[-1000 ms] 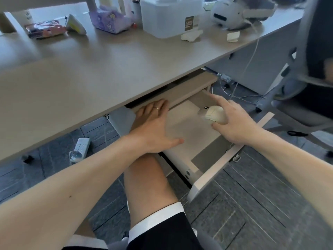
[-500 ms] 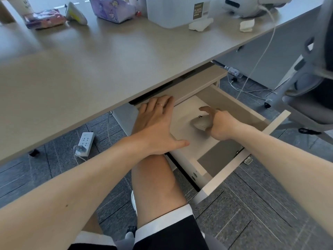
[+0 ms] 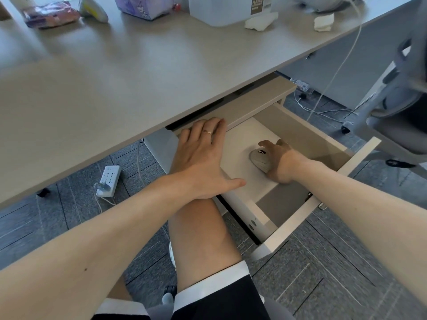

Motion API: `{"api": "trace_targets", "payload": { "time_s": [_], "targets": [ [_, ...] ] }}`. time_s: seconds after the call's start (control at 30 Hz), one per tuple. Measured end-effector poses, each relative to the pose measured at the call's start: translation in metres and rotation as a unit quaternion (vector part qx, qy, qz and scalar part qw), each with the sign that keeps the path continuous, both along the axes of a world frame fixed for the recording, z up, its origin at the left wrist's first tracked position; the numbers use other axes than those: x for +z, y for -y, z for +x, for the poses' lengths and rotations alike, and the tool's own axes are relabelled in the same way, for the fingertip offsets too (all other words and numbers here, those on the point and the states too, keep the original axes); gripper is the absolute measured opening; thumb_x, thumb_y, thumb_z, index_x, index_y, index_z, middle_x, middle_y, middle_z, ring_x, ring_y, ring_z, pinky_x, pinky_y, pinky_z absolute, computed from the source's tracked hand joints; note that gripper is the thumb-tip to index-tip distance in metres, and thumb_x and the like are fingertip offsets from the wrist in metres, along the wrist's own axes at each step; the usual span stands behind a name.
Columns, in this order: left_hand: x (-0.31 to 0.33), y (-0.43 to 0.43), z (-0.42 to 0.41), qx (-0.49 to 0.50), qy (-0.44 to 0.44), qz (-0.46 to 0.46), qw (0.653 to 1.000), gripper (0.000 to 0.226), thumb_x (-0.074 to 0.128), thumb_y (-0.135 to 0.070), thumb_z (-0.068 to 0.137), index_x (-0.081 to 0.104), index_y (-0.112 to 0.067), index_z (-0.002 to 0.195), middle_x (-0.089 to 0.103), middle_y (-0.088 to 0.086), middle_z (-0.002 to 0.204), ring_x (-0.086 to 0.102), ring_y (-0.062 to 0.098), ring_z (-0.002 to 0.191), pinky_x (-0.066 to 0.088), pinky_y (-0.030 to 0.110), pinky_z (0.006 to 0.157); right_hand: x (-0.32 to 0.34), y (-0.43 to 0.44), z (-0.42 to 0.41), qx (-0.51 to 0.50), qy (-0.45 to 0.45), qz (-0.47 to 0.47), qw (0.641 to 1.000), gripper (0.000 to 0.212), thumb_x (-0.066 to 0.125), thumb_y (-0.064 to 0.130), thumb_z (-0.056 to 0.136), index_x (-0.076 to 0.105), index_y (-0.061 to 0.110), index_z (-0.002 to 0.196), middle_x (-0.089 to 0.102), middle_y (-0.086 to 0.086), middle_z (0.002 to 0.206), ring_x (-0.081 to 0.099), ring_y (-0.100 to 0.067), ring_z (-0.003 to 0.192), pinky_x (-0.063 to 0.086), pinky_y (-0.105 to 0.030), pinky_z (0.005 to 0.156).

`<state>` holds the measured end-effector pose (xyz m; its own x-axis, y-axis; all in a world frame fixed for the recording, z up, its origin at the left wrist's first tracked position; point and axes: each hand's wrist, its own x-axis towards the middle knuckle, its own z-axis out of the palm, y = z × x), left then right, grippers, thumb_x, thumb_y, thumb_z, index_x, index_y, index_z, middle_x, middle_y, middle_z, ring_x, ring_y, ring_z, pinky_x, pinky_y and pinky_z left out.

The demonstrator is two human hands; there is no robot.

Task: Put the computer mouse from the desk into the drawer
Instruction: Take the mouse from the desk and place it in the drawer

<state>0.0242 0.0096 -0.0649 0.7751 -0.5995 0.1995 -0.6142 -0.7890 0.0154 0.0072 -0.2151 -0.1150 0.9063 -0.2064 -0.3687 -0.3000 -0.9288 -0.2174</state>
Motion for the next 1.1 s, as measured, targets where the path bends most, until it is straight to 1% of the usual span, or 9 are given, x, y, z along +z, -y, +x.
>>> {"api": "trace_targets", "payload": {
  "time_s": [0.27,0.37,0.5,0.63,0.73,0.8,0.87,0.97,1.1],
  "targets": [
    [0.001,-0.001,0.002,-0.005,-0.007,0.013,1.000,0.135,0.054,-0.091,0.050,0.020,-0.014,0.155,0.026,0.003,0.159,0.025,0.025,0.141,0.023,0.041,0.109,0.009,0.008,0.001,0.022,-0.009,-0.011,1.000,0.101,0.075,0.020,0.078,0.015,0.028,0.159,0.035,-0.017,0.146,0.047,-0.043,0.130,0.049,-0.047,0.101],
    [0.002,-0.002,0.003,-0.013,-0.019,0.021,1.000,0.139,0.053,-0.092,0.049,0.015,-0.013,0.156,0.021,0.004,0.161,0.020,0.025,0.144,0.020,0.041,0.110,0.009,0.009,-0.001,0.039,-0.028,-0.034,0.998,0.092,0.066,0.011,0.081,0.020,0.029,0.158,0.039,-0.016,0.140,0.054,-0.043,0.122,0.052,-0.047,0.095],
    [0.004,-0.004,0.003,-0.022,-0.028,0.025,0.999,0.142,0.057,-0.091,0.048,0.011,-0.013,0.157,0.017,0.005,0.163,0.016,0.025,0.145,0.017,0.040,0.112,0.005,0.012,0.002,0.031,-0.002,-0.043,0.999,0.082,0.065,0.005,0.082,0.031,0.030,0.153,0.044,-0.015,0.133,0.058,-0.042,0.113,0.052,-0.041,0.082],
    [0.004,-0.005,0.002,-0.023,-0.030,0.028,0.999,0.142,0.057,-0.092,0.048,0.011,-0.012,0.157,0.016,0.006,0.163,0.015,0.026,0.146,0.017,0.041,0.113,0.005,0.013,0.009,0.015,0.013,-0.043,0.999,0.087,0.065,0.003,0.082,0.026,0.029,0.155,0.044,-0.017,0.135,0.056,-0.044,0.118,0.053,-0.046,0.090],
    [0.004,-0.005,0.003,-0.023,-0.029,0.029,0.999,0.142,0.057,-0.092,0.048,0.010,-0.012,0.157,0.016,0.006,0.164,0.014,0.026,0.147,0.017,0.041,0.113,0.004,0.013,0.010,0.005,0.019,-0.043,0.999,0.091,0.066,0.001,0.081,0.023,0.028,0.156,0.044,-0.016,0.135,0.055,-0.043,0.118,0.053,-0.047,0.090],
    [0.004,-0.005,0.003,-0.022,-0.030,0.031,0.999,0.143,0.056,-0.092,0.048,0.010,-0.012,0.157,0.015,0.005,0.164,0.014,0.026,0.147,0.017,0.041,0.114,0.007,0.013,0.008,0.005,0.024,-0.036,0.999,0.093,0.069,0.007,0.081,0.020,0.027,0.157,0.042,-0.016,0.140,0.051,-0.042,0.124,0.052,-0.047,0.094],
    [0.004,-0.005,0.003,-0.021,-0.034,0.033,0.999,0.143,0.056,-0.093,0.048,0.009,-0.013,0.157,0.014,0.005,0.164,0.013,0.026,0.147,0.017,0.041,0.114,0.017,0.011,0.002,0.005,0.055,-0.022,0.998,0.090,0.069,0.019,0.084,0.019,0.027,0.158,0.042,-0.015,0.142,0.049,-0.041,0.126,0.050,-0.049,0.097],
    [0.005,-0.004,0.002,-0.022,-0.040,0.036,0.998,0.144,0.055,-0.093,0.048,0.007,-0.013,0.158,0.012,0.005,0.165,0.012,0.026,0.148,0.017,0.041,0.114,0.038,0.004,-0.019,0.012,0.116,-0.016,0.993,0.076,0.062,0.033,0.091,0.024,0.028,0.156,0.047,-0.012,0.139,0.055,-0.037,0.119,0.052,-0.051,0.094],
    [0.008,-0.004,0.001,-0.021,-0.050,0.041,0.998,0.144,0.055,-0.093,0.048,0.005,-0.014,0.158,0.010,0.004,0.165,0.010,0.026,0.147,0.016,0.042,0.114,0.052,0.000,-0.062,0.024,0.194,-0.002,0.981,0.058,0.057,0.031,0.094,0.042,0.023,0.149,0.049,-0.005,0.141,0.050,-0.031,0.129,0.049,-0.045,0.098]
  ]
}}
